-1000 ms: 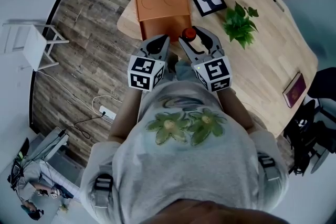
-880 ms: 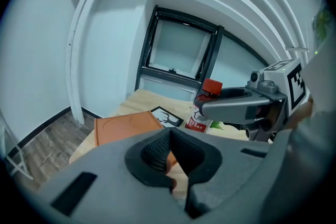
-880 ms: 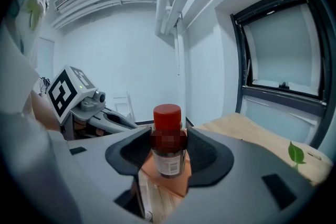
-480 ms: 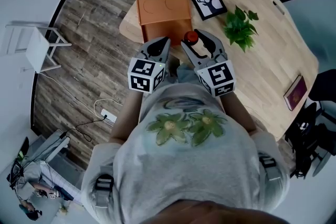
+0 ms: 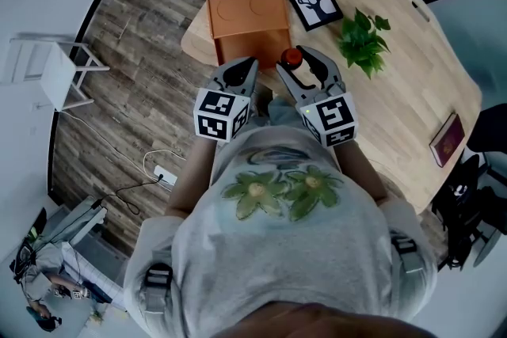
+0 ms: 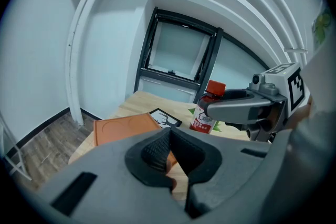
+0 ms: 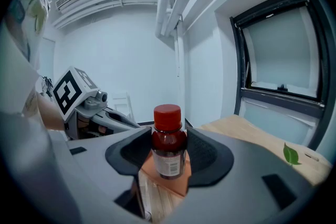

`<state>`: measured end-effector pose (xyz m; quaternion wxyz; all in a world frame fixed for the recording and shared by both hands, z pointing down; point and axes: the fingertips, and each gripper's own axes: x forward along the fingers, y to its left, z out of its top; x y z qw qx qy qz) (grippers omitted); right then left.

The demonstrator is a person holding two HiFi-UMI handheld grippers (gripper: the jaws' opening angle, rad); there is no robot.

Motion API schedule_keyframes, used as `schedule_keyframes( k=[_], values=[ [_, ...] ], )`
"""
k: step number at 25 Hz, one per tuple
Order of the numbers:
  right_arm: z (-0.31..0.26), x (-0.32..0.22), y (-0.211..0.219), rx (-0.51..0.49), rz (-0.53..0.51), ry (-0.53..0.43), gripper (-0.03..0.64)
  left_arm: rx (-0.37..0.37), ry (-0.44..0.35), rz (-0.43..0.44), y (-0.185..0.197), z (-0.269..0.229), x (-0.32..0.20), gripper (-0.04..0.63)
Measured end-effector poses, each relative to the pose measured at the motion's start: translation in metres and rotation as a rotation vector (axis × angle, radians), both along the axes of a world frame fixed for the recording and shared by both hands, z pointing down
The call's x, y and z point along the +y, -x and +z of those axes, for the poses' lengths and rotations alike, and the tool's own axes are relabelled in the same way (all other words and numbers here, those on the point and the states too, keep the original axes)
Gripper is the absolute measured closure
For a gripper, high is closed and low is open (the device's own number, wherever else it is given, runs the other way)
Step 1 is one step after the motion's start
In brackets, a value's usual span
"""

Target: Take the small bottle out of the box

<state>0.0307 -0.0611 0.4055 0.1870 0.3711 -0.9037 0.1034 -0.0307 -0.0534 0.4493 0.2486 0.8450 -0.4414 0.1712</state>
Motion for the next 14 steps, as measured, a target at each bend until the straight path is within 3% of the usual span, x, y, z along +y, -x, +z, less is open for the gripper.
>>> schedule_keyframes(
  k=[14],
  values=[
    [0.0061,0.0056,-0.0092,0.005,0.032,0.006,0.408,0.010,0.007,0.010,-0.0059,0.0029,0.0070,0.588]
  ],
)
